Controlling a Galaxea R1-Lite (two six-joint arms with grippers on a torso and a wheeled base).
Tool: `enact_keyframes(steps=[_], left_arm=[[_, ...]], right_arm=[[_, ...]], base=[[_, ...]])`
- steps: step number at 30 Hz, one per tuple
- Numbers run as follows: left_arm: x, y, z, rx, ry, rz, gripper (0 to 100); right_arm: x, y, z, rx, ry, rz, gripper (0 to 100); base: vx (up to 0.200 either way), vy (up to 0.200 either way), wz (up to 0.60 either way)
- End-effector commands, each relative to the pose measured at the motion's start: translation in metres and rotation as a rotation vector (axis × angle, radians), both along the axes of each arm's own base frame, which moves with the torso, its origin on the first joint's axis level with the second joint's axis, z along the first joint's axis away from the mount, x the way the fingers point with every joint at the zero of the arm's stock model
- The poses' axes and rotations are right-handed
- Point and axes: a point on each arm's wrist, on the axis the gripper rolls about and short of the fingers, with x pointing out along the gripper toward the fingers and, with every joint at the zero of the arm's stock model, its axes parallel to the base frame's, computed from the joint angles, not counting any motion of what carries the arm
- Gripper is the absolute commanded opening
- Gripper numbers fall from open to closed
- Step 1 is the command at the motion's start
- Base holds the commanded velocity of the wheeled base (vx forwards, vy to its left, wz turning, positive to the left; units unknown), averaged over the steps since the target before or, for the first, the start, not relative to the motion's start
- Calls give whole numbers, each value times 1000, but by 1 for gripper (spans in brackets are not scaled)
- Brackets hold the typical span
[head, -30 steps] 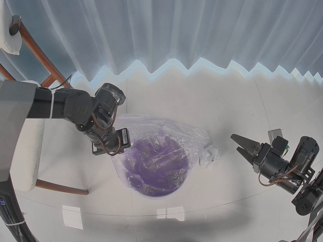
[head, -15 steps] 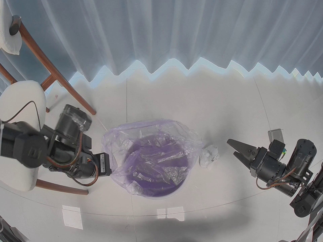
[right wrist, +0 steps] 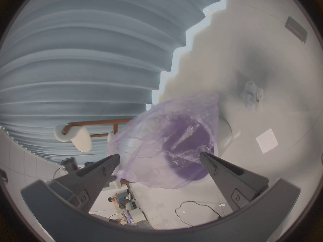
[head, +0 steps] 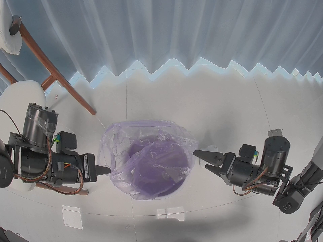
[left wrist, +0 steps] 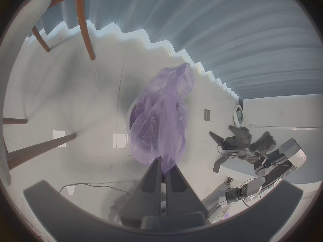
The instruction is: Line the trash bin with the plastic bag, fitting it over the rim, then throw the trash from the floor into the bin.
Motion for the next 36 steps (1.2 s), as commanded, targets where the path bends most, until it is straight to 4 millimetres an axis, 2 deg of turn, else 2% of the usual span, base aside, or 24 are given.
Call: enact_keyframes(steps=[1,5,12,18,24,25,31,36], left_arm=[[-19,2,16,-50,-61,-22,0],[-24,-1,7,-33,-39,-51,0],[-36,-4,6,-33,-40,-97,0],[-38,-3,5,-31,-36,-100,0],[-38,-3,2,-21,-31,-97,0],[-38,-3,2,-21,-31,-97,0],[-40,-2,3,-26,-35,-99,0],[-40,-1,-2,-13,-18,-96,0]], right_arm=[[27,34,28,-6,49,31,100],[33,47,34,-64,128,48,100],[34,61,41,-103,167,78,100],[47,67,39,-136,209,69,100],[63,80,26,-161,217,44,100],[63,80,26,-161,217,44,0],[51,68,6,-266,309,5,0],[32,48,14,-274,316,-4,0]], base=[[0,0,0],[0,0,0],[0,0,0],[0,0,0],[0,0,0],[0,0,0],[0,0,0],[0,0,0]])
